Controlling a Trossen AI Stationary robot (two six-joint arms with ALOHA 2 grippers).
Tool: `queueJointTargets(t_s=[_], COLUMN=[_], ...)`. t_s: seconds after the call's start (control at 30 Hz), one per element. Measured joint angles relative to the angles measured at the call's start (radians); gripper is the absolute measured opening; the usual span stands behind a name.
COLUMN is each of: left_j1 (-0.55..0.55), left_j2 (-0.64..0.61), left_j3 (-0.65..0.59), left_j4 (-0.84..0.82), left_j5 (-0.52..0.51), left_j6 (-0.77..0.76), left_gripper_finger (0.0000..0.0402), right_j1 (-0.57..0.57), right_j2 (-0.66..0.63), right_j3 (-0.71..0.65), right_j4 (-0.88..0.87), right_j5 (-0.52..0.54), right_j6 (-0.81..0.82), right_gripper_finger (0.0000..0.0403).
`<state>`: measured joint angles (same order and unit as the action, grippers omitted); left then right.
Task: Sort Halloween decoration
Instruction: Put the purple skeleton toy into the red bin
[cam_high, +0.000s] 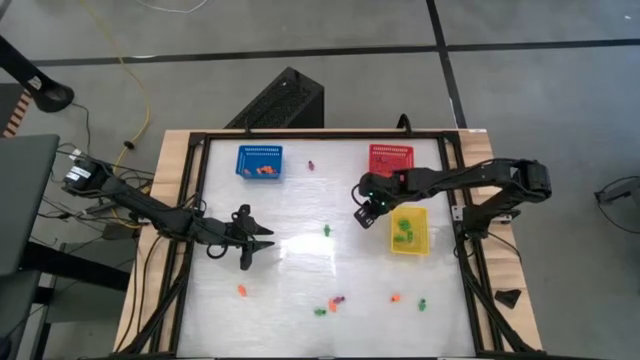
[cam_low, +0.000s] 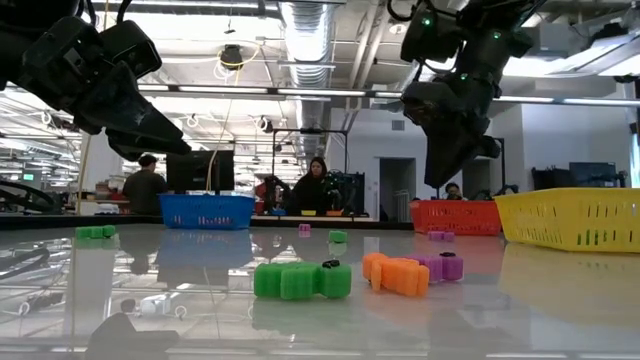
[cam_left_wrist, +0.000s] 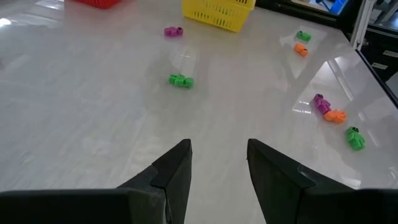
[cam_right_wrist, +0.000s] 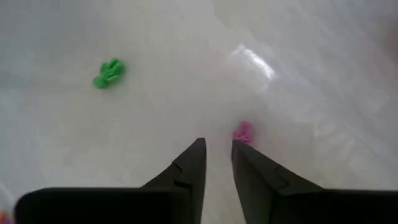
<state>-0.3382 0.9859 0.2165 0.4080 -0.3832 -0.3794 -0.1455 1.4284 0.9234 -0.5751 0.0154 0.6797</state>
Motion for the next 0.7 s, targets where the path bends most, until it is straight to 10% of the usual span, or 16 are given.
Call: queueJointTargets(t_s=[0.37, 0.7], left_j1=[0.0, 0.0], left_j2=[0.0, 0.0], left_j3=[0.0, 0.0], left_j4=[0.004, -0.004], left_j5=[0.002, 0.003], left_j6=[-0.006, -0.008], left_gripper_finger=[0.0144, 0.0144], right_j1=[0.015, 0.023], right_j2=[0.133, 0.263], right_j3=[0.003, 0.032], right_j4=[-0.01, 0.019], right_j5=[0.037, 0.073], right_j6=[0.039, 0.041], right_gripper_finger=[0.0209, 0.0195])
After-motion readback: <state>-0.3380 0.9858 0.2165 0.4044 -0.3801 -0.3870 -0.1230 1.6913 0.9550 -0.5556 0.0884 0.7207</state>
